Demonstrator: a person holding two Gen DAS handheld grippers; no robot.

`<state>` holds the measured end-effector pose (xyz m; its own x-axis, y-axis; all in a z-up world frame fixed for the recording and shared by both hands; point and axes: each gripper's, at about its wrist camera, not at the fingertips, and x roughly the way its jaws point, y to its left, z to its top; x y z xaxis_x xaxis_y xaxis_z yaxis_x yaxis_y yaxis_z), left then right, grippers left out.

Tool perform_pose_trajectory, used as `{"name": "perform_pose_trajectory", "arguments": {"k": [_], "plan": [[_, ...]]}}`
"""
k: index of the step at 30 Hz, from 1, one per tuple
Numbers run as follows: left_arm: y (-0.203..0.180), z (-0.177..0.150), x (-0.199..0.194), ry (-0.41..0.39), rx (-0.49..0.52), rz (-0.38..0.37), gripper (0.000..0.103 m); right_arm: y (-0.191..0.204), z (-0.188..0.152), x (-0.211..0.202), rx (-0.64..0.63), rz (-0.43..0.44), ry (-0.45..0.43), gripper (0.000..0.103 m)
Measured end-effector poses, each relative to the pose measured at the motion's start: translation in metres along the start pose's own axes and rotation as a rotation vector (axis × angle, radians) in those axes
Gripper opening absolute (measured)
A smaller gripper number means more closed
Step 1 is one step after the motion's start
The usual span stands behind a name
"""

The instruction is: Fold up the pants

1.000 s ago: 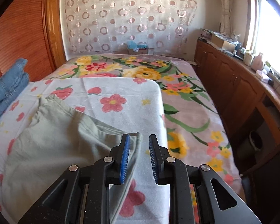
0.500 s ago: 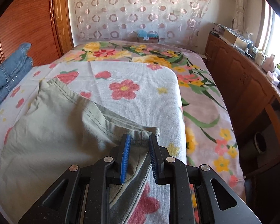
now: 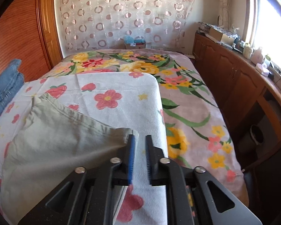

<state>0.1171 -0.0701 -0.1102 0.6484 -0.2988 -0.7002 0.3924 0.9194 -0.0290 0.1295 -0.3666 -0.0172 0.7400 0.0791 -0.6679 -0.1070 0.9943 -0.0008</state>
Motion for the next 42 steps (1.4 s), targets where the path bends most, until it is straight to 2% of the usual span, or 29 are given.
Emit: {"name": "perform_pose_trajectory", "arguments": {"k": [5, 9, 13, 15, 16, 18, 19, 20, 29, 30, 32, 35, 42], "plan": [[-0.007, -0.001, 0.001, 0.003, 0.01, -0.01, 0.07, 0.004, -0.022, -0.034, 0.014, 0.063, -0.031, 0.022], [-0.013, -0.002, 0.002, 0.005, 0.014, -0.021, 0.07, 0.013, -0.054, -0.056, -0.021, 0.097, -0.007, 0.022], [-0.017, -0.002, 0.005, 0.01, 0.019, -0.028, 0.07, 0.016, -0.07, -0.058, -0.052, 0.09, 0.019, 0.022], [-0.02, -0.003, 0.005, 0.013, 0.024, -0.03, 0.07, 0.016, -0.074, -0.053, -0.064, 0.052, 0.033, 0.022], [-0.021, -0.003, 0.005, 0.014, 0.026, -0.031, 0.07, 0.014, -0.075, -0.051, -0.059, 0.037, 0.042, 0.02], [-0.023, -0.004, 0.006, 0.018, 0.03, -0.034, 0.07, 0.012, -0.075, -0.05, -0.046, 0.061, 0.041, 0.014], [-0.024, -0.005, 0.007, 0.02, 0.033, -0.035, 0.07, 0.011, -0.075, -0.051, -0.05, 0.062, 0.036, 0.008], [-0.025, -0.005, 0.008, 0.023, 0.035, -0.037, 0.07, 0.01, -0.074, -0.053, -0.056, 0.067, 0.031, 0.005], [-0.032, -0.007, 0.011, 0.034, 0.047, -0.053, 0.07, 0.018, -0.088, -0.07, -0.073, 0.013, 0.03, 0.005], [-0.033, -0.007, 0.011, 0.034, 0.049, -0.056, 0.07, 0.023, -0.087, -0.068, -0.077, 0.01, 0.031, 0.005], [-0.034, -0.008, 0.012, 0.038, 0.05, -0.06, 0.07, 0.025, -0.087, -0.073, -0.066, 0.026, 0.024, 0.018], [-0.037, -0.009, 0.012, 0.043, 0.06, -0.062, 0.07, 0.027, -0.094, -0.084, -0.05, 0.059, 0.014, 0.03], [-0.041, -0.014, 0.016, 0.063, 0.066, -0.062, 0.07, 0.028, -0.12, -0.113, -0.006, 0.096, 0.014, 0.031]]}}
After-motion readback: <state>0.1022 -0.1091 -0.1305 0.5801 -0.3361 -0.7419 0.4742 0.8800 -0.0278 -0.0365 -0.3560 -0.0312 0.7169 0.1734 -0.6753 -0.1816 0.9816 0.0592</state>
